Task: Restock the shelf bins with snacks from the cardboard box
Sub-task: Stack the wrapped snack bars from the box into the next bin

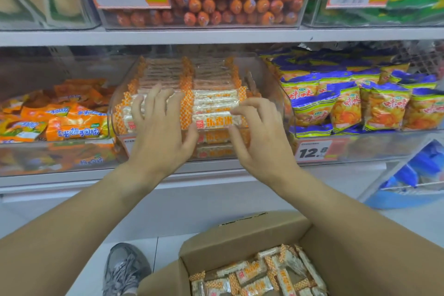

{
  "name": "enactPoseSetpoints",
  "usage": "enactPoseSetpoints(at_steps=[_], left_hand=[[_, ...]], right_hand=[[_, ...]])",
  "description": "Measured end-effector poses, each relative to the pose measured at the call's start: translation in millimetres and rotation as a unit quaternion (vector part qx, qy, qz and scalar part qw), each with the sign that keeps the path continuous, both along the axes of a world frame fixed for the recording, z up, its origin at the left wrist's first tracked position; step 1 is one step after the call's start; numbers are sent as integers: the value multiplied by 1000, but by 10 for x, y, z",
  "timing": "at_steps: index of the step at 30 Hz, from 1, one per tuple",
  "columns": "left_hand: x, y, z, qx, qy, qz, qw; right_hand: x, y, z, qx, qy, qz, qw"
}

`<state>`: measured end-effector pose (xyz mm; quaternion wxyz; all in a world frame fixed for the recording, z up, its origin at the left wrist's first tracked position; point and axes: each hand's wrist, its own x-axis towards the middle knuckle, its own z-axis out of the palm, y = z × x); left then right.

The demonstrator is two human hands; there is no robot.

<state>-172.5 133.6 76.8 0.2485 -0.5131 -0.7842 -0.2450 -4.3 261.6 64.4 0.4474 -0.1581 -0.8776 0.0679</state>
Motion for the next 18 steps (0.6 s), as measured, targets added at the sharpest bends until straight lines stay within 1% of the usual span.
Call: enactPoseSetpoints(at_steps=[2,3,4,5,6,8,10,12,13,15,17,18], left_hand=[[138,13,95,80,18,-78,994],[227,20,130,103,18,-127,986],[321,26,142,104,3,-179,978],[429,29,121,81,-31,-227,970],[546,27,68,33,-78,-259,962],[761,31,-141,-121,-168,-272,940],[897,46,-524,-272,-201,-258,905],[993,34,-997,-353,-209,-238,880],[1042,10,-1251,-377,-230,-220,870],[1163,-68,-1802,-408,-307,-167,843],[1332,-192,-2358,-409,-385,-99,821],[1421,-264,-2621,-410,-405,-64,815]], right_hand=[[211,-88,-111,-2,28,45,999],[325,-116,-207,-15,29,71,997],[433,-120,-343,-31,18,90,995],[536,-108,-499,-49,-6,96,994],[622,-82,-665,-77,-41,91,992],[772,8,-1034,-164,-141,62,974],[947,93,-1398,-246,-251,26,936],[1168,137,-1769,-330,-358,-1,873],[1295,135,-1951,-368,-407,-18,836],[1565,89,-2303,-412,-491,-57,765],[1813,30,-2576,-423,-541,-69,724],[1924,11,-2689,-435,-547,-77,711]])
